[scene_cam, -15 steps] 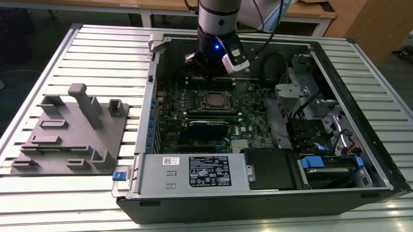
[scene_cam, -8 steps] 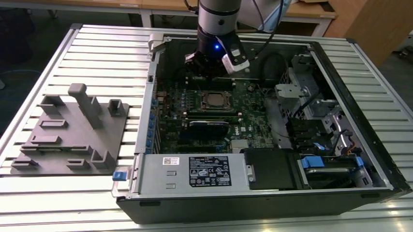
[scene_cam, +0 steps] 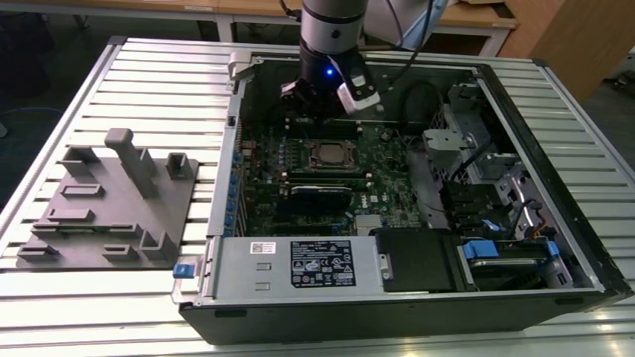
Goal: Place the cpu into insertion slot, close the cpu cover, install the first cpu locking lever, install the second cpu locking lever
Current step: 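Install the first cpu locking lever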
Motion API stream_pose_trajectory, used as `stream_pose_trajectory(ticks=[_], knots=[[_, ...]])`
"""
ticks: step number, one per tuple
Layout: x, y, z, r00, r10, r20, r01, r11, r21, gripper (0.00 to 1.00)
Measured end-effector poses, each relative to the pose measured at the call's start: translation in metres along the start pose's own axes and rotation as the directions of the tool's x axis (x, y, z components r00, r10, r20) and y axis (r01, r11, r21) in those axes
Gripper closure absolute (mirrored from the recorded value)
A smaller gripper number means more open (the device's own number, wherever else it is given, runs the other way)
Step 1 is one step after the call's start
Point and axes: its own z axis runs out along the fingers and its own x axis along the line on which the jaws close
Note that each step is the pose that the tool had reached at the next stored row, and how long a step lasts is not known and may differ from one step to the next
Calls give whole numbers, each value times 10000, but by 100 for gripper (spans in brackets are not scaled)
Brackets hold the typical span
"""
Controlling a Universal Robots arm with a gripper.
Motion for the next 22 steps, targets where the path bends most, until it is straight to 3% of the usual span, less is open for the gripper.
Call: stream_pose_trajectory(ticks=[8,15,22], knots=[[111,3,2,10000,-7,92,7,10000,0,90],[142,4,3,9999,-8,103,8,10000,0,90],[280,8,4,9999,-10,116,10,10000,1,90]])
